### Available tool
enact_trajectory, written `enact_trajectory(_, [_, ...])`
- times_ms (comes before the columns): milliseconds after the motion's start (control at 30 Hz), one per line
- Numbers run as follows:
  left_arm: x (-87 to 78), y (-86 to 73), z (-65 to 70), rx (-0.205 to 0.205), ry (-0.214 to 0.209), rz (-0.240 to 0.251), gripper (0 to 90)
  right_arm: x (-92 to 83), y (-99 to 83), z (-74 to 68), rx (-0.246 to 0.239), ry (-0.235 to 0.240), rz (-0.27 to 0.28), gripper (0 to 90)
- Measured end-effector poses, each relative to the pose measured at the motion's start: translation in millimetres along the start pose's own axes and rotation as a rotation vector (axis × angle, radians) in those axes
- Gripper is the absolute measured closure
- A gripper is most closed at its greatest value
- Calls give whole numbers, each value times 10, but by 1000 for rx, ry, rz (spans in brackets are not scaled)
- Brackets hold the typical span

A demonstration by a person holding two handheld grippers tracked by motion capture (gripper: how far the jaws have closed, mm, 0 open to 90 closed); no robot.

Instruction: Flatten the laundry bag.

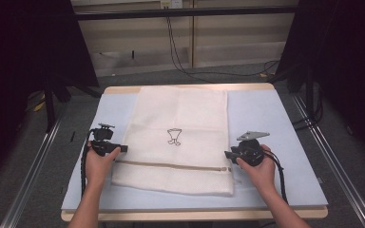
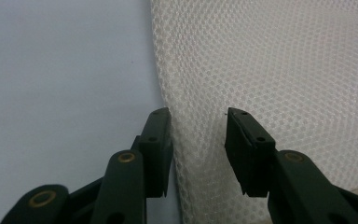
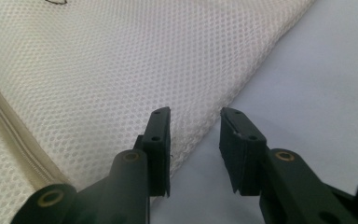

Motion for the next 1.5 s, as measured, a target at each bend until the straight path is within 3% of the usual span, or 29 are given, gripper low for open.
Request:
enact_trajectory(100, [4, -7, 26, 12, 8, -10, 699, 27, 14, -54, -19, 2, -5, 660])
enact_trajectory(200, [-4, -22, 55, -11, -8, -7, 807, 49, 9, -84, -14, -1, -14, 676])
enact_trajectory(300, [-12, -35, 66, -19, -14, -8, 832, 50, 16, -57, 3, 9, -14, 753])
enact_trajectory(467, [-43, -61, 75, -13, -26, -5, 836, 35, 37, -40, 6, 29, -9, 872])
enact_trajectory(533, [-58, -84, 77, -20, -40, -7, 835, 34, 38, -32, 15, 29, -6, 875])
enact_trajectory(567, [-61, -106, 106, -39, -43, 16, 834, 26, 37, -12, 18, 32, -7, 880])
enact_trajectory(600, [-81, -120, 103, -17, -50, -3, 834, 20, 36, -4, 18, 31, -8, 881])
enact_trajectory(833, [-123, -199, 202, -5, -50, -3, 834, -27, 45, 53, 26, 32, 8, 881])
enact_trajectory(967, [-143, -254, 241, -26, -69, 6, 834, -43, 41, 78, 28, 29, 16, 881])
enact_trajectory(1033, [-162, -282, 259, -10, -58, 7, 833, -50, 33, 83, 32, 29, 10, 881])
enact_trajectory(1067, [-164, -293, 280, -27, -61, 20, 834, -48, 34, 86, 26, 35, 15, 881])
enact_trajectory(1333, [-225, -370, 303, -8, -74, 7, 834, -72, 11, 114, 20, 57, 13, 881])
enact_trajectory(1500, [-230, -407, 336, -23, -83, 13, 832, -101, -28, 122, 15, 69, 11, 881])
Point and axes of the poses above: each handheld gripper's, and its own axes: x roughly forward along the jaws, y roughly out of its top, z roughly to its right, the point moved 3 cm from there along x, roughly forward along the jaws, and after that the axes turned 6 degrees about -y, right-handed, at the moved point
